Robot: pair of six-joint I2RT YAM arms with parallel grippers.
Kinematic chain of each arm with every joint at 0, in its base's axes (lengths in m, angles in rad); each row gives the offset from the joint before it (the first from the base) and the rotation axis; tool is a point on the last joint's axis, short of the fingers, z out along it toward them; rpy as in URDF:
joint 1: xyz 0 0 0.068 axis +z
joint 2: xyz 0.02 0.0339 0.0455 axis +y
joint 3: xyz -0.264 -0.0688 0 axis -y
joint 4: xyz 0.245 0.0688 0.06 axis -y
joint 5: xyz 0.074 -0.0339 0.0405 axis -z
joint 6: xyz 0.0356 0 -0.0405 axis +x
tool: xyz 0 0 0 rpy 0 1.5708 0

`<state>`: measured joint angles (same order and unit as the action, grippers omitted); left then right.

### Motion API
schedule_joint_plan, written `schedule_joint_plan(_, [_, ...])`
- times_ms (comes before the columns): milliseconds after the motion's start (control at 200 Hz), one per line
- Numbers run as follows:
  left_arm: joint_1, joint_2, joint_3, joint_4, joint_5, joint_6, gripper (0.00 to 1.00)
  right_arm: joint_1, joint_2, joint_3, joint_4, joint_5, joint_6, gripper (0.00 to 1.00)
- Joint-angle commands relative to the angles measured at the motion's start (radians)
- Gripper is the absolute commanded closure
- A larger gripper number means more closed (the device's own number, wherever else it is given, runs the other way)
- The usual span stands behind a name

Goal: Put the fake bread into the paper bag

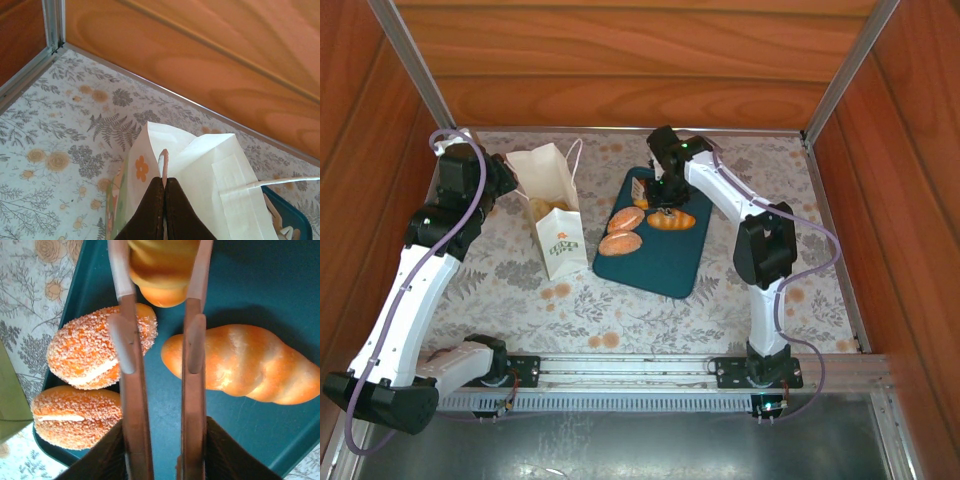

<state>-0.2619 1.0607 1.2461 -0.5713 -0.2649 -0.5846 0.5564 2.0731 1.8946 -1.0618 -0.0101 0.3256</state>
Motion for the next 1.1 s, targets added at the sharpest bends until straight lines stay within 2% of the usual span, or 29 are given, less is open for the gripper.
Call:
schedule_joint_plan(0, [0.004,-0.010,0.009,-0.002,-0.004,-0.010,1.00,0.002,-0.039,0.003,-0.013,0.037,0.009,0.71])
schedule_joint_plan(115, [0.004,-0.016,0.007,-0.001,-0.002,-0.009,1.00,-0.011,-0.093,-0.011,-0.001,0.075,0.025,0.76])
schedule_joint_plan(345, [0.005,-0.022,0.005,-0.001,-0.005,-0.006,1.00,-0.032,-0.213,-0.073,0.060,0.102,0.053,0.77])
schedule_joint_plan(690, [0.004,-0.031,0.001,-0.003,-0.011,-0.004,1.00,-0.024,-0.472,-0.114,0.139,-0.034,0.121,0.78])
schedule_joint_plan(770, [0.003,-0.031,0.000,-0.002,-0.010,-0.006,1.00,0.008,-0.520,-0.088,0.151,-0.047,0.122,0.78])
schedule_joint_plan(969, [0.004,-0.034,-0.007,-0.002,-0.012,-0.005,1.00,0.147,-0.587,0.004,0.169,0.024,0.084,0.78])
schedule_joint_plan(1094, [0.004,-0.033,-0.006,-0.002,-0.013,-0.004,1.00,0.222,-0.607,0.039,0.212,0.026,0.060,0.78])
